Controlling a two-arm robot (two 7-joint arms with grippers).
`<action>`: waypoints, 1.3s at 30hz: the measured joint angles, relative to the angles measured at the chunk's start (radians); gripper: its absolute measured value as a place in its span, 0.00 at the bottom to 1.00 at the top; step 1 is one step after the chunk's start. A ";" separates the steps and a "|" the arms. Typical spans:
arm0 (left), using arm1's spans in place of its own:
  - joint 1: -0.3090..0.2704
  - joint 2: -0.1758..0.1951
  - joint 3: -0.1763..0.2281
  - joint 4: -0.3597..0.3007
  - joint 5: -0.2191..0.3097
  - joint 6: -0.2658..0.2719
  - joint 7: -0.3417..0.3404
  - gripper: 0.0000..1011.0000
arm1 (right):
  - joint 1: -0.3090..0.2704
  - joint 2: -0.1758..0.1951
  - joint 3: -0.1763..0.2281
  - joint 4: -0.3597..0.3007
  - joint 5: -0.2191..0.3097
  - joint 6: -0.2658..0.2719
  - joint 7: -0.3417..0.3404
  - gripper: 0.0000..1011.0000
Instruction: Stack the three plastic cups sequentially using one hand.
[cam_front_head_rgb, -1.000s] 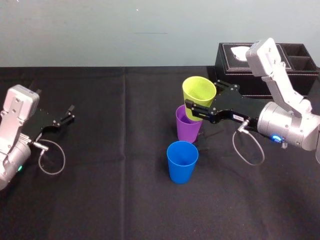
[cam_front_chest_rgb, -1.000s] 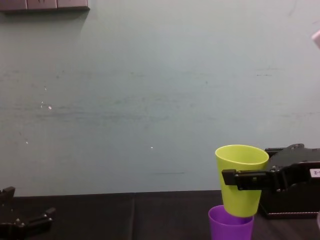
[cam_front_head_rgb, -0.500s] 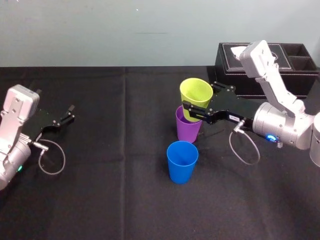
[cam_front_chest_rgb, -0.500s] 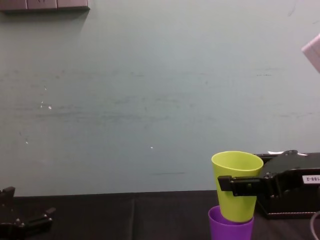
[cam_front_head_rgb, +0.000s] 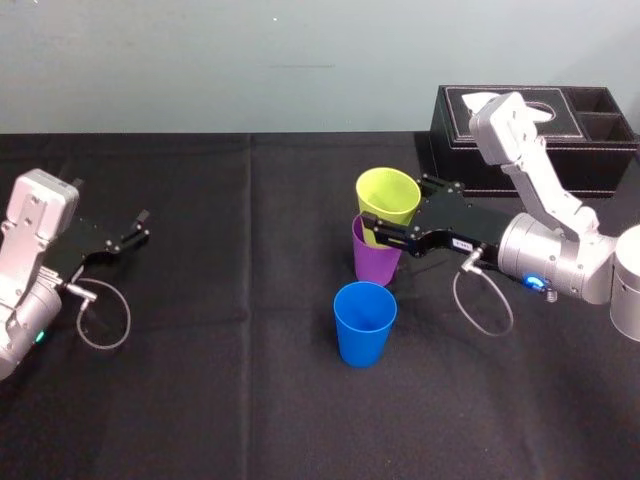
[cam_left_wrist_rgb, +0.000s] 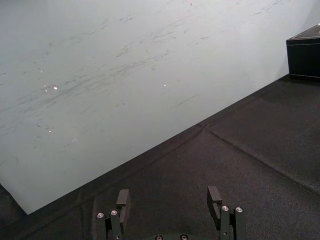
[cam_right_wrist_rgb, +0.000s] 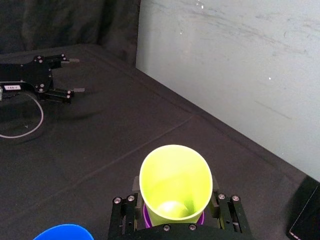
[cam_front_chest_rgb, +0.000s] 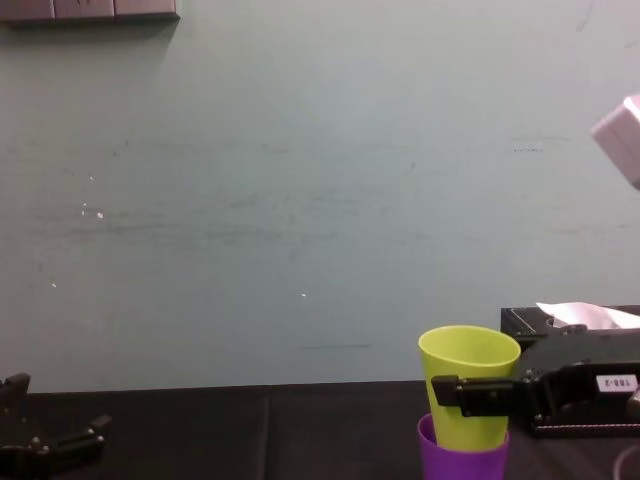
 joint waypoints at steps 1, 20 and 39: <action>0.000 0.000 0.000 0.000 0.000 0.000 0.000 1.00 | 0.000 -0.002 -0.001 0.005 0.000 -0.001 0.002 0.73; 0.000 0.000 0.000 0.000 0.000 0.000 0.000 1.00 | -0.002 -0.005 -0.003 0.015 0.007 -0.003 0.009 0.75; 0.000 0.000 0.000 0.000 0.000 0.000 0.000 1.00 | -0.002 -0.004 -0.002 0.013 0.007 -0.002 0.008 0.99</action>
